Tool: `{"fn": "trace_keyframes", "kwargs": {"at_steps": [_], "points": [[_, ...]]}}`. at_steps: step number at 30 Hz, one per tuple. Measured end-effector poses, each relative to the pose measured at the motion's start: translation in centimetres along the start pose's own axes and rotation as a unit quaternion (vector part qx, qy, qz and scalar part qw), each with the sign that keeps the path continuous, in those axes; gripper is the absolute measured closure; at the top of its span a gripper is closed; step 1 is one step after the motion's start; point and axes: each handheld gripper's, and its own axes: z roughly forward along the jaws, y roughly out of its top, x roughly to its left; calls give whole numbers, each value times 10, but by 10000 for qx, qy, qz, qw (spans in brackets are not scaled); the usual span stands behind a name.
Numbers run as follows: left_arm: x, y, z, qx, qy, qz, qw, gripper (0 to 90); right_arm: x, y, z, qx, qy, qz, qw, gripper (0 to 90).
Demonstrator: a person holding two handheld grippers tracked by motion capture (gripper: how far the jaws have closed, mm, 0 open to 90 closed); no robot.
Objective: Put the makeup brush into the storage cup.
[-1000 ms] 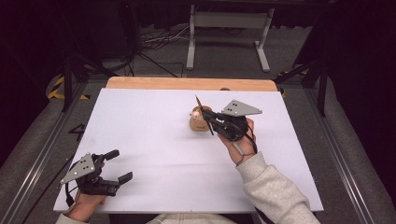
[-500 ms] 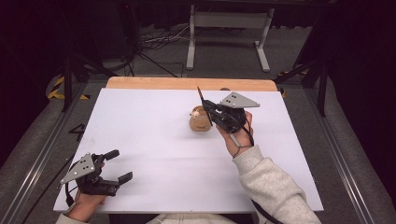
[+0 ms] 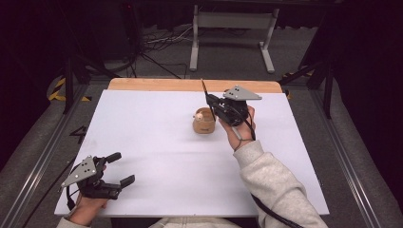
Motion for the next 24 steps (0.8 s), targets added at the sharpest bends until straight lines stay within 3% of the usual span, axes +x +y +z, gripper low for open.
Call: {"fn": "trace_keyframes", "kwargs": {"at_steps": [12,24], "points": [[0,0,0,-36,9,-3,10000,36,-11,0,19,0,-151,14,9999,834],[-1,0,0,-41,0,29,10000,37,-16,-4,37,-83,-156,2,9998,833]]}}
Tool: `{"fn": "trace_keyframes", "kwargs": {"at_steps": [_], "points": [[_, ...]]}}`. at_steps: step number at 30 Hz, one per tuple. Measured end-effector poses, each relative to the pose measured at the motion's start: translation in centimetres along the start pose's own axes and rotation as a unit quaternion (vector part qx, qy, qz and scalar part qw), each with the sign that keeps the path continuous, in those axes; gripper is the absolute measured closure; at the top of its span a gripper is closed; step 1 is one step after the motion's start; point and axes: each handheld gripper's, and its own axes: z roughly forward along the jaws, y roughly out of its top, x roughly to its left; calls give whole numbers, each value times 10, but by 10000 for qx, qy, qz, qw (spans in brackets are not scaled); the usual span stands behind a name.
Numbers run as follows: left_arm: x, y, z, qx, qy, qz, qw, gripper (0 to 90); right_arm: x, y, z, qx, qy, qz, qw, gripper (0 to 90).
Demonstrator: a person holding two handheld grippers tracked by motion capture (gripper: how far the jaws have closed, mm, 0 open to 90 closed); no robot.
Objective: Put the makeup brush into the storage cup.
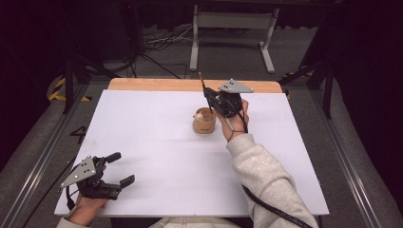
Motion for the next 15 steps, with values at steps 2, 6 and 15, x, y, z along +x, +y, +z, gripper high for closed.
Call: {"fn": "trace_keyframes", "kwargs": {"at_steps": [2,6,15], "points": [[0,0,0,2,-8,13,10000,37,1,-3,2,-46,16,-121,9999,832],[0,1,-1,-32,-6,-4,10000,37,1,-11,7,-57,41,-197,9998,832],[-1,1,0,-19,-7,0,10000,37,-7,-27,11,-72,55,-11,10000,832]]}}
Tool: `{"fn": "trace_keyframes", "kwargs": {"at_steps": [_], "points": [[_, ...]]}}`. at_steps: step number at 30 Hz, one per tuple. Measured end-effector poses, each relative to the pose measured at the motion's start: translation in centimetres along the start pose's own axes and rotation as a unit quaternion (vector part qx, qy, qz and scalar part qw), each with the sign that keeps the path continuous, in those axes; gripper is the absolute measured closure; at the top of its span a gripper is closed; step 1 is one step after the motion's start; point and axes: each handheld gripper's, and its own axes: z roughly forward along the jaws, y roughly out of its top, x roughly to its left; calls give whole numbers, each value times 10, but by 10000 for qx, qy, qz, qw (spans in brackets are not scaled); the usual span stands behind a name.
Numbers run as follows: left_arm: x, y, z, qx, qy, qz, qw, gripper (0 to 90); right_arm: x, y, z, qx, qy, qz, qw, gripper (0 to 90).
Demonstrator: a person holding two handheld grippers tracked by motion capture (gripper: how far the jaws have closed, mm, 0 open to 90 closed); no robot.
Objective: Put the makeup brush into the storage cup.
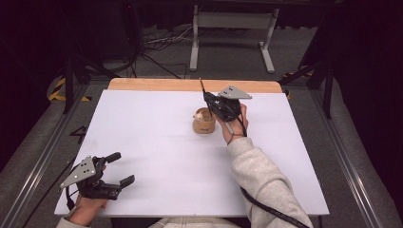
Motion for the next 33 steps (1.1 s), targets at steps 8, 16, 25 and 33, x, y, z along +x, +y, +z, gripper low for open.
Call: {"fn": "trace_keyframes", "kwargs": {"at_steps": [8,16,25,33], "points": [[0,0,0,-3,0,-2,10000,36,-1,-12,5,82,18,74,9999,831],[0,0,0,7,-6,-2,10000,37,-2,-23,6,151,26,141,9998,831],[0,0,0,-6,-5,1,10000,37,-5,-30,4,259,82,297,9992,762],[1,0,0,17,-11,23,10000,37,-3,-20,-4,16,95,368,9993,456]]}}
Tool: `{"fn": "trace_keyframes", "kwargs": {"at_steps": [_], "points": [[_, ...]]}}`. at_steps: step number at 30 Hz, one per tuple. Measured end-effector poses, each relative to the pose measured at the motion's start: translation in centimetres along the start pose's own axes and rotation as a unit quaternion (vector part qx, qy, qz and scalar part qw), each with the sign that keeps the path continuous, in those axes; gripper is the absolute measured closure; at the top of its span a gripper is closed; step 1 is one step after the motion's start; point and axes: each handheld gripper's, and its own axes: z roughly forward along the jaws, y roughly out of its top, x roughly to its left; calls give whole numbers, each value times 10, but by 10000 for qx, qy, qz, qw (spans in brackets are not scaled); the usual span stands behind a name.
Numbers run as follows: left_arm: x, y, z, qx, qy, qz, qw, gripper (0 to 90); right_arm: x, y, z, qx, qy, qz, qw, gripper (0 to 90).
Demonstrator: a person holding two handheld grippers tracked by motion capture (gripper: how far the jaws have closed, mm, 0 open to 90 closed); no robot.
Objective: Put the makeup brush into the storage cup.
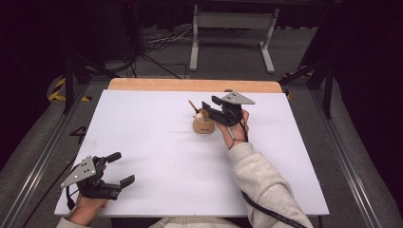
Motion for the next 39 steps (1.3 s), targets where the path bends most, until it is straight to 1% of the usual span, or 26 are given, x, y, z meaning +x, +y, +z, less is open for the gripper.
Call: {"fn": "trace_keyframes", "kwargs": {"at_steps": [2,3,4,5,7,9,10,11,12,14,16,17,19,21,22,24,25,27,29,33,39], "points": [[0,0,0,2,-7,-3,10000,37,3,5,-5,-4,-43,-140,9999,391],[0,0,0,2,-9,-8,10000,37,4,8,-7,-72,17,-179,9998,342],[0,0,0,2,-9,-8,10000,37,4,8,-7,-72,17,-179,9998,342],[0,0,0,0,-11,-15,10000,37,5,10,-9,-9,-15,-189,9998,285],[0,0,0,1,-9,-18,10000,37,6,13,-12,221,-14,-274,9994,222],[0,0,1,-3,-18,-1,10000,37,7,15,-16,57,153,-261,9995,173],[0,0,0,0,-15,2,10000,37,8,16,-19,-15,228,-272,9994,131],[0,0,0,0,-13,-2,10000,37,8,17,-22,-104,364,-315,9988,73],[0,0,0,2,-12,-5,10000,37,8,17,-22,-104,364,-315,9988,73],[0,0,1,7,-9,-17,10000,37,8,18,-26,-197,537,-346,9978,35],[0,0,1,-2,-14,-17,10000,37,8,18,-31,-258,676,-288,9970,7],[0,0,1,-2,-12,2,10000,37,8,18,-33,-279,710,-275,9967,6],[0,0,1,-20,-17,-24,10000,37,8,19,-39,-326,808,-276,9958,0],[0,-1,1,6,-10,-39,10000,37,8,19,-44,-297,857,-288,9955,0],[0,-1,1,-23,-10,-56,10000,37,8,19,-50,-285,920,-305,9949,0],[0,0,1,-12,-10,-31,10000,37,8,19,-52,-301,937,-319,9946,0],[0,0,1,-4,-16,-16,10000,36,8,19,-56,-284,948,-331,9945,0],[0,0,1,-22,-11,-52,10000,37,7,19,-62,-291,969,-369,9942,0],[1,0,1,-26,0,-25,10000,37,6,20,-68,-291,1004,-402,9937,0],[1,0,1,-23,-12,-5,10000,37,5,20,-80,-275,979,-614,9929,0],[0,0,2,-17,-16,-8,10000,37,2,19,-99,-313,1012,-759,9915,0]]}}
